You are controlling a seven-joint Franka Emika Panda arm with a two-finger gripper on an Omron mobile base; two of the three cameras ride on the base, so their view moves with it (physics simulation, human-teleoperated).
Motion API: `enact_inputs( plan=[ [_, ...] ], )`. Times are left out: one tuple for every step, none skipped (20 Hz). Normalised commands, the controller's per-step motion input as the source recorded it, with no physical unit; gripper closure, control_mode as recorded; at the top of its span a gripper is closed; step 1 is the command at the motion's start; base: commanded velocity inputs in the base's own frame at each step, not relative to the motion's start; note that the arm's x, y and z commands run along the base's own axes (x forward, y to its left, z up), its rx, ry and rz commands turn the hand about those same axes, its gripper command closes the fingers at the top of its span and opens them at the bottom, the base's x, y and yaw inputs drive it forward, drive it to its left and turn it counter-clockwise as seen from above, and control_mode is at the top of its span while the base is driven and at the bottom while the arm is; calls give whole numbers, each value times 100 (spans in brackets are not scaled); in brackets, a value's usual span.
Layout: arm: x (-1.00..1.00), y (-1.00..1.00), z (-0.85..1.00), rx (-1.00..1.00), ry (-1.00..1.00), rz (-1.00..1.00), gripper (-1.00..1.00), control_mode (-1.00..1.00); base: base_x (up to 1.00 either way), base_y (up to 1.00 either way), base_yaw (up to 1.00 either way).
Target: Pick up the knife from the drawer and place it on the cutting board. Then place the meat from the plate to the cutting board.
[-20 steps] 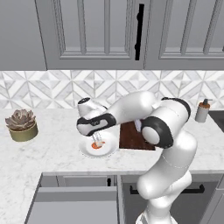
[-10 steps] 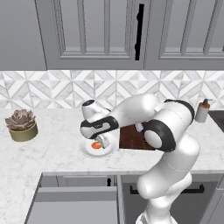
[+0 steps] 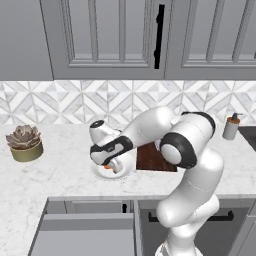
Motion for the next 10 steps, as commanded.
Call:
enact_inputs(
  plan=[
    [8, 7, -21, 0, 0, 12, -100, -100, 0, 0, 0],
    [9, 4, -19, 0, 1, 12, -100, -100, 0, 0, 0],
    [12, 1, -16, 0, 1, 13, -100, -100, 0, 0, 0],
    [14, 0, -16, 0, 0, 13, -100, -100, 0, 0, 0],
    [15, 0, -15, 0, 0, 13, -100, -100, 0, 0, 0],
    [14, 0, -15, 0, 0, 14, -100, -100, 0, 0, 0],
    [13, 0, -15, 0, 0, 14, -100, -100, 0, 0, 0],
    [12, 0, -16, 0, 0, 14, -100, -100, 0, 0, 0],
    [13, 0, -18, 0, 0, 14, -100, -100, 0, 0, 0],
    [14, 0, -21, 0, 0, 14, -100, -100, 0, 0, 0]
  ],
)
